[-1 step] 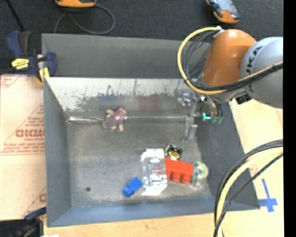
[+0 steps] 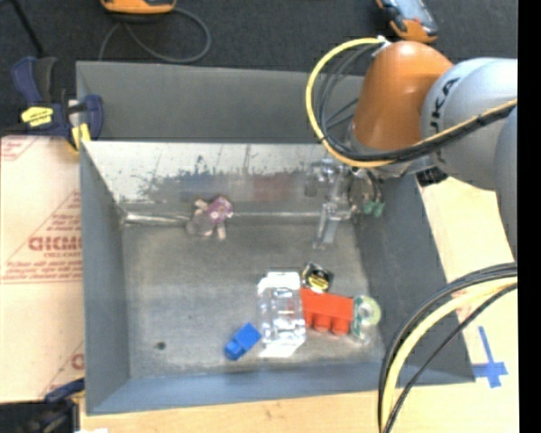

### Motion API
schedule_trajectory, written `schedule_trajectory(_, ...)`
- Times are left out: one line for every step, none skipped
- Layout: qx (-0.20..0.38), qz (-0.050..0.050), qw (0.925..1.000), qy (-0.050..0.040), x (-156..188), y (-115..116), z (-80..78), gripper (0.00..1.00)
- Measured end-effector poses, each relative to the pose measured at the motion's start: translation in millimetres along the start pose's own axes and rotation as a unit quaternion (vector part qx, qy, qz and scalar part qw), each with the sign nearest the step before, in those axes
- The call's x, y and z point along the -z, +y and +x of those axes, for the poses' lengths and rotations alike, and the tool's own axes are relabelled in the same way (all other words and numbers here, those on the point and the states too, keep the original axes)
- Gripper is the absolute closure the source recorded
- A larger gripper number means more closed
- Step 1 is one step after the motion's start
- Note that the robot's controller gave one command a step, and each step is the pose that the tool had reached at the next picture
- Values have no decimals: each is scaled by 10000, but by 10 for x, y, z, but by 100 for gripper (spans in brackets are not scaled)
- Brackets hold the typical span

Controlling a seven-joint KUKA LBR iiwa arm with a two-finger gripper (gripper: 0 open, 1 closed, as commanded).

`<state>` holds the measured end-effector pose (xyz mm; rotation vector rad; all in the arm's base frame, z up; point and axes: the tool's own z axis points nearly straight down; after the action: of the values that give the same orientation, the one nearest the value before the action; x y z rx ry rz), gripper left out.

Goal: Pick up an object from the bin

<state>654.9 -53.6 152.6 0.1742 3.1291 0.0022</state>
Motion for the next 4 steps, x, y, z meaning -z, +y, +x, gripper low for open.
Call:
schedule_trajectory(-643, 16, 9979, 42, -817, -590, 69, 0)
schedule_trajectory(-796, 2, 9968, -3, -553, -327, -52, 0)
schedule_trajectory(-1104, 12, 9939, 41, -828, -702, -33, 0)
schedule_trajectory(-1343, 5, 9909, -31, 365, -634, -76, 0)
